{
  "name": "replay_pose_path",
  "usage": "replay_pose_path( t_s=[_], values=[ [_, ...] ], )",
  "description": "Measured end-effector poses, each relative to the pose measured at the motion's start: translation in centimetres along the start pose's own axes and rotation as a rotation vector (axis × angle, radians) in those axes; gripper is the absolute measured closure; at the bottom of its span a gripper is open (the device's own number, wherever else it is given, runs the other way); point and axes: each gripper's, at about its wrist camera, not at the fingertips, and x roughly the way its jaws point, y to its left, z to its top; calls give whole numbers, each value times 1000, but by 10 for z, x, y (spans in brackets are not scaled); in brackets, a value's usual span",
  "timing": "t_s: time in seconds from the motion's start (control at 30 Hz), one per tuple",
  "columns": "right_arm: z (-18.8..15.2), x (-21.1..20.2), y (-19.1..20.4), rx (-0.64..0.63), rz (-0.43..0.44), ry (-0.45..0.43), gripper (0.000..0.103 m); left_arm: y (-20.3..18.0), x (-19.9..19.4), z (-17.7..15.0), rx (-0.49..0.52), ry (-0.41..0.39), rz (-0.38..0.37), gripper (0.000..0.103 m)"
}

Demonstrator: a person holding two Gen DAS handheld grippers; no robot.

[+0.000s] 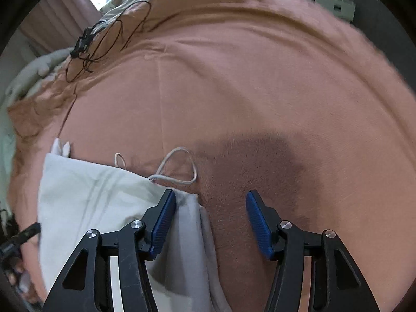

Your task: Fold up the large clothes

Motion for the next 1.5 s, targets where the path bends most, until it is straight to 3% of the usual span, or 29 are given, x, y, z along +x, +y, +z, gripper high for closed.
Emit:
replay_pose_path(
  t_s=[0.13,0.2,0.27,0.3,0.5,0.67,0.87,1.1,1.3,1.37,1.43,1.5],
  values=[
    [-1,-14,-9,14,70,-17,46,1,2,4,-4,3,-4,67],
    [-2,-27,-15,25,151,-30,46,4,1,6,-13,5,-18,67],
    [-5,-37,-24,50,245,-30,37,7,-1,6,-22,4,-29,67],
    [-7,-39,-27,54,281,-30,27,8,-2,5,-22,3,-35,67],
    [-26,-28,-46,104,441,84,24,7,-4,1,-14,10,-45,67],
    [-43,-7,-46,110,501,184,23,7,-5,0,-4,13,-50,67],
    [-41,7,-42,133,593,211,23,5,-1,4,0,8,-48,67],
    [-29,20,-32,130,631,221,24,5,5,10,-9,-4,-44,67],
    [-21,29,-26,136,627,230,36,4,15,24,-13,-13,-19,66],
    [-21,27,-22,118,607,226,40,3,20,29,-21,-11,-8,62],
    [-24,28,-25,127,606,237,60,5,25,34,-43,-6,-10,57],
    [-28,24,-23,124,603,218,69,7,30,39,-67,4,-16,54]
  ],
)
